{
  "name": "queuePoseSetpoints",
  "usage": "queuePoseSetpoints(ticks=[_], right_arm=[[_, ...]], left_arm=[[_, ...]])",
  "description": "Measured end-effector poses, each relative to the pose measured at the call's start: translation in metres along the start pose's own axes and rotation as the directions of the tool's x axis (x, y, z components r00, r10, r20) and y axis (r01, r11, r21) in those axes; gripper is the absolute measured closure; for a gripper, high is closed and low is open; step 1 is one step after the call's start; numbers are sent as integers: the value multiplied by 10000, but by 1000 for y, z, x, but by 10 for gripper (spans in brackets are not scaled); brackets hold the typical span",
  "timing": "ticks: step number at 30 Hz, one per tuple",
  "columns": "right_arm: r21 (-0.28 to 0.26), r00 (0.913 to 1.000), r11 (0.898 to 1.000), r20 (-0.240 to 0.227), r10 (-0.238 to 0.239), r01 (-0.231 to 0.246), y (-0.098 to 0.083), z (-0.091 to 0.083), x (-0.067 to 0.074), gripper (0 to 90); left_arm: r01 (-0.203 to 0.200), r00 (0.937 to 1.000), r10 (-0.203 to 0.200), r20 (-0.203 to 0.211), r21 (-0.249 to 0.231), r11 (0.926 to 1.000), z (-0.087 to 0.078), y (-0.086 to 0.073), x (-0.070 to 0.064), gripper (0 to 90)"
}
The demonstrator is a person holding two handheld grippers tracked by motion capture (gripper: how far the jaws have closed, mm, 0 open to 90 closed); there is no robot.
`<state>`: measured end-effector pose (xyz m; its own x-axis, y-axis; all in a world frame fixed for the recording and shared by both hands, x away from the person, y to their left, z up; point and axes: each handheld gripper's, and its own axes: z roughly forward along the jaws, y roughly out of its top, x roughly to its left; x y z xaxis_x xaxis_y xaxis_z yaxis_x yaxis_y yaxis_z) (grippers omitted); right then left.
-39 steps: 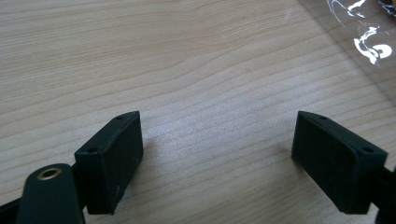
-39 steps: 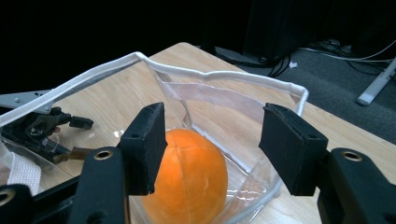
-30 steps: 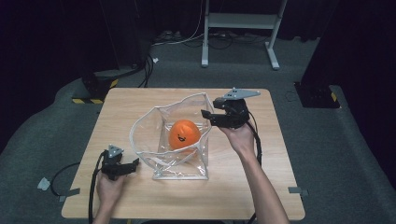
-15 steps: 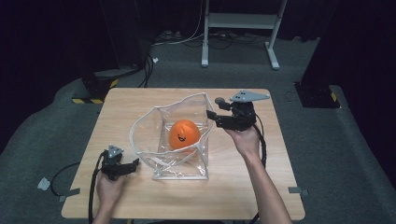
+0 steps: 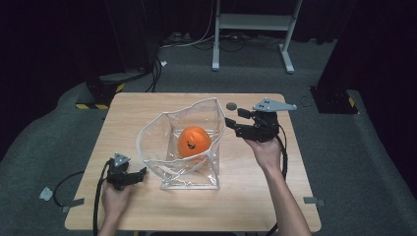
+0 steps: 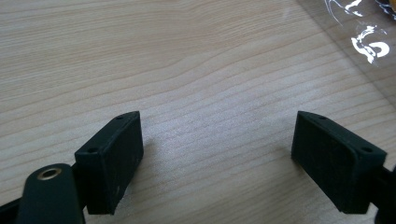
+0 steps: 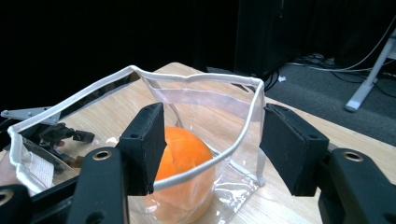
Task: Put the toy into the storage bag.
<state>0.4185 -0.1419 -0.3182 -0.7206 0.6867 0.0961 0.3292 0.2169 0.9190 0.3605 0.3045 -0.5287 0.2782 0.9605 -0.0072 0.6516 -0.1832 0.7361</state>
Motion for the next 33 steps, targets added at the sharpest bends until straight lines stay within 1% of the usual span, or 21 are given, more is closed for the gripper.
queuePoseSetpoints(ticks=[1,7,11,21,28,33], right_arm=[[-19,10000,10000,3,18,-18,-1,-1,0,398],[-108,9999,9998,53,136,-136,-8,-9,-3,399],[-215,9995,9993,92,298,-296,-12,-15,-7,399],[-439,9990,9984,255,377,-366,-20,-27,-9,400],[-564,9984,9972,262,498,-483,-27,-33,-11,399],[-765,9983,9958,228,530,-511,-30,-39,-11,398]], left_arm=[[47,10000,-47,-8,-31,10000,0,0,0,168],[3,10000,-3,-4,4,10000,0,0,0,168],[6,10000,-6,-4,2,10000,0,0,0,168],[6,10000,-6,-5,3,10000,0,0,0,168],[5,10000,-5,-7,2,10000,0,0,0,168],[-10,10000,10,-17,4,10000,0,0,0,168]])
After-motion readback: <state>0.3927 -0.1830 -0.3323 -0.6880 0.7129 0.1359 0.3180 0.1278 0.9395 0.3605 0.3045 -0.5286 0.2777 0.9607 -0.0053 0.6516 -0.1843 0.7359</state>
